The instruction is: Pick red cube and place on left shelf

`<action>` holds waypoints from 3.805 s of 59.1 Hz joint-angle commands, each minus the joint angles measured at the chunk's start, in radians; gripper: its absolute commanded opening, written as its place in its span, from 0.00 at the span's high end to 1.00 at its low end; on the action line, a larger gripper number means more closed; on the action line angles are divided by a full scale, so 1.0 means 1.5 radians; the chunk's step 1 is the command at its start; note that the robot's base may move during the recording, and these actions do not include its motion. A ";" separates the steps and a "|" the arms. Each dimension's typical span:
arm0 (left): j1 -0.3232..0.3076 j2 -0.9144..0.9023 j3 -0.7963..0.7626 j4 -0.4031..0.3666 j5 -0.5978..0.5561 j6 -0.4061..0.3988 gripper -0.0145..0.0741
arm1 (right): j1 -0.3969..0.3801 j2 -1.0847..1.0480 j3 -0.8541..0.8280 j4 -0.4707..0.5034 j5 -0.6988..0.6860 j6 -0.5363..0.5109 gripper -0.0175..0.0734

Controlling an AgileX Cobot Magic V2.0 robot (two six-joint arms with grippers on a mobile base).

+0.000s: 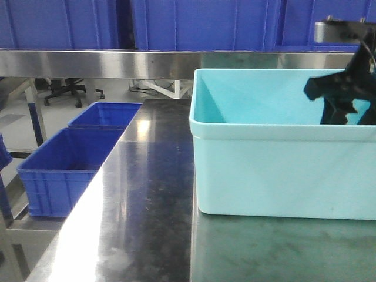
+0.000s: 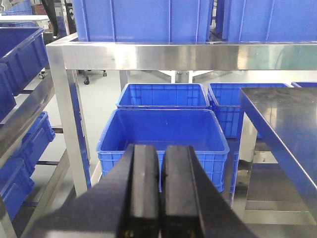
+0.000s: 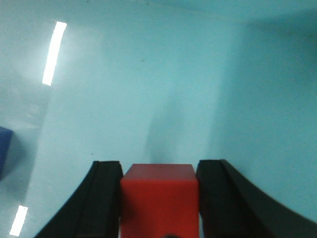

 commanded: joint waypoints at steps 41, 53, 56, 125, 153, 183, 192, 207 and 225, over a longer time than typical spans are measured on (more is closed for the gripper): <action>-0.004 -0.011 0.015 -0.002 -0.059 -0.001 0.72 | 0.048 -0.495 0.049 0.003 -0.031 -0.007 0.75; -0.004 -0.011 0.015 -0.002 -0.059 -0.001 0.72 | 0.048 -0.604 0.144 0.013 -0.031 -0.007 0.75; -0.004 -0.011 0.015 -0.002 -0.059 -0.001 0.72 | 0.048 -0.624 0.161 0.020 -0.031 -0.007 0.75; -0.004 -0.011 0.015 -0.002 -0.059 -0.001 0.72 | 0.048 -0.663 0.182 0.027 -0.022 -0.007 0.75; -0.004 -0.011 0.015 -0.002 -0.059 -0.001 0.72 | 0.048 -0.663 0.182 0.027 -0.022 -0.007 0.75; -0.004 -0.011 0.015 -0.002 -0.059 -0.001 0.72 | 0.048 -0.663 0.182 0.027 -0.022 -0.007 0.75; -0.004 -0.011 0.015 -0.002 -0.059 -0.001 0.72 | 0.048 -0.663 0.182 0.027 -0.022 -0.007 0.75; -0.004 -0.011 0.015 -0.002 -0.059 -0.001 0.72 | 0.048 -0.663 0.182 0.027 -0.022 -0.007 0.75; -0.004 -0.011 0.015 -0.002 -0.059 -0.001 0.72 | 0.048 -0.663 0.182 0.027 -0.022 -0.007 0.75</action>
